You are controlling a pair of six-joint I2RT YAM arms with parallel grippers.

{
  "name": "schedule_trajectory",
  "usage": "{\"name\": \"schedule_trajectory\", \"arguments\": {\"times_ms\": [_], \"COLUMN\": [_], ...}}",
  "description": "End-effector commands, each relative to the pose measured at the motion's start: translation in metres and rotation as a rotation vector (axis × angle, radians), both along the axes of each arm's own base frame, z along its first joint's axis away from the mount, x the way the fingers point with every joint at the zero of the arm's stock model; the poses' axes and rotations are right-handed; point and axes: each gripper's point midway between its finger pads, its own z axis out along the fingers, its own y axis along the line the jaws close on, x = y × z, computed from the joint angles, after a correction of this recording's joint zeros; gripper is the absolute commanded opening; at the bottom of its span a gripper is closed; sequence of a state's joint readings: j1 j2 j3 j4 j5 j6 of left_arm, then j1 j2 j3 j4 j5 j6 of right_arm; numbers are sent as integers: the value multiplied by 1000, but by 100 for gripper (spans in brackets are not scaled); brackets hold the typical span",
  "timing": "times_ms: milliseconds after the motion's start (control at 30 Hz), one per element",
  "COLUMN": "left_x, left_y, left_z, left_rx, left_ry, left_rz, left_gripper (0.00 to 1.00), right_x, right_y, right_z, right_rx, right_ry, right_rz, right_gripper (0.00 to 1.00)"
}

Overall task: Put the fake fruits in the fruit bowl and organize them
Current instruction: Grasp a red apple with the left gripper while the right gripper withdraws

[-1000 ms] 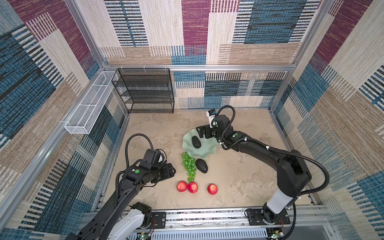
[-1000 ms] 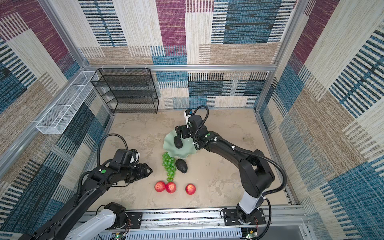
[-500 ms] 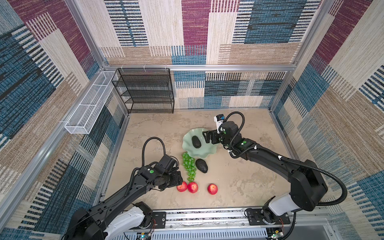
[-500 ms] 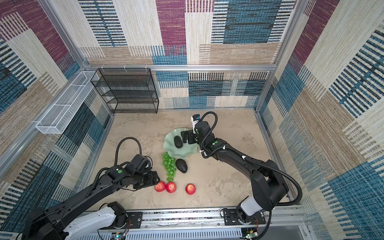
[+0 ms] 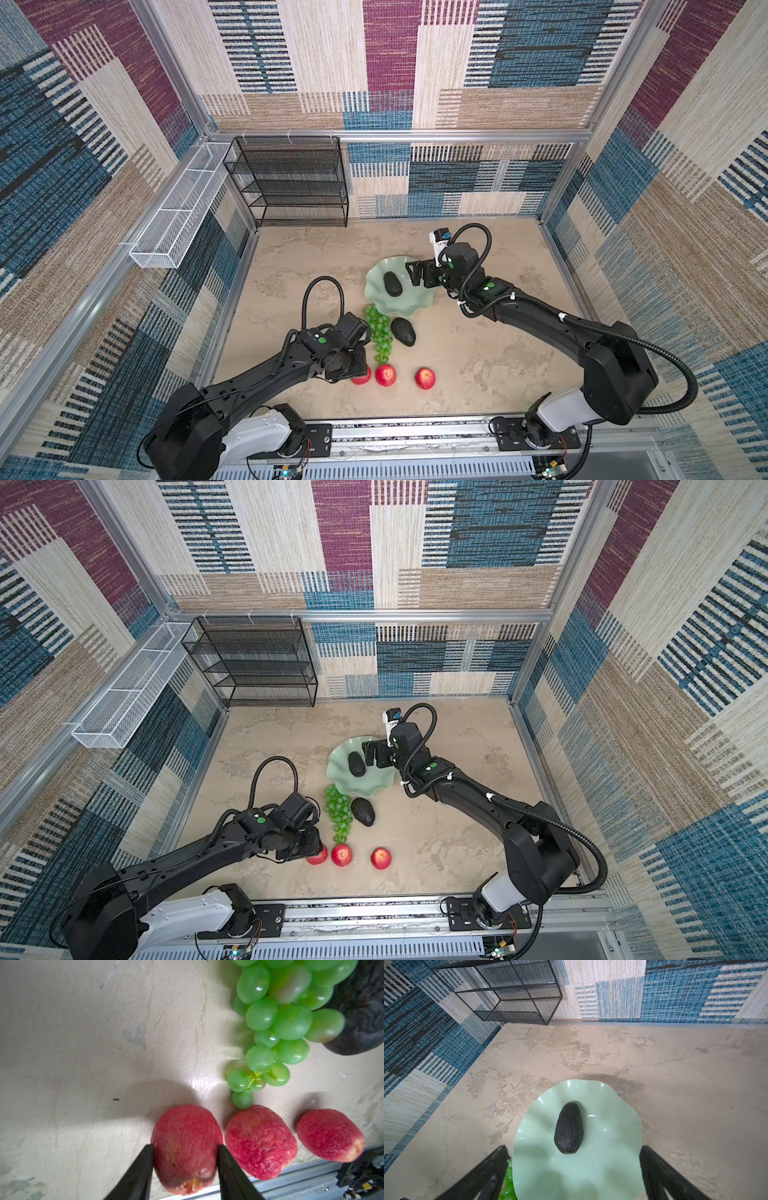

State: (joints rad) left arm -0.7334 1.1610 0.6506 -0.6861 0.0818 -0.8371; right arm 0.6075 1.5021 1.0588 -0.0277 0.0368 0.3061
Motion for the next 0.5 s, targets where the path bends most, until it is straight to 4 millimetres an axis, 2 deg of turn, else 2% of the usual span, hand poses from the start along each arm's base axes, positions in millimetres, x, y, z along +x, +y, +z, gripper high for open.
{"name": "schedule_trajectory", "arguments": {"times_ms": [0, 100, 200, 367, 467], "left_x": [3, 11, 34, 87, 122], "left_y": [3, -3, -14, -56, -88], "left_z": [-3, 12, 46, 111, 128], "left_rx": [24, 15, -5, -60, -58], "left_ry": [0, -38, -143, -313, -360], "left_rz": [25, -8, -45, -145, -223], "left_gripper": [47, 43, 43, 43, 43], "right_x": [3, 3, 3, -2, -7], "right_y": [1, -1, -5, -17, -31], "right_z": [6, 8, 13, 27, 34], "right_rx": [15, 11, 31, 92, 97], "right_ry": [-29, -33, -39, -72, -97], "right_rz": [-3, -10, -12, -27, -67], "right_gripper": [100, 100, 100, 100, 100]}}
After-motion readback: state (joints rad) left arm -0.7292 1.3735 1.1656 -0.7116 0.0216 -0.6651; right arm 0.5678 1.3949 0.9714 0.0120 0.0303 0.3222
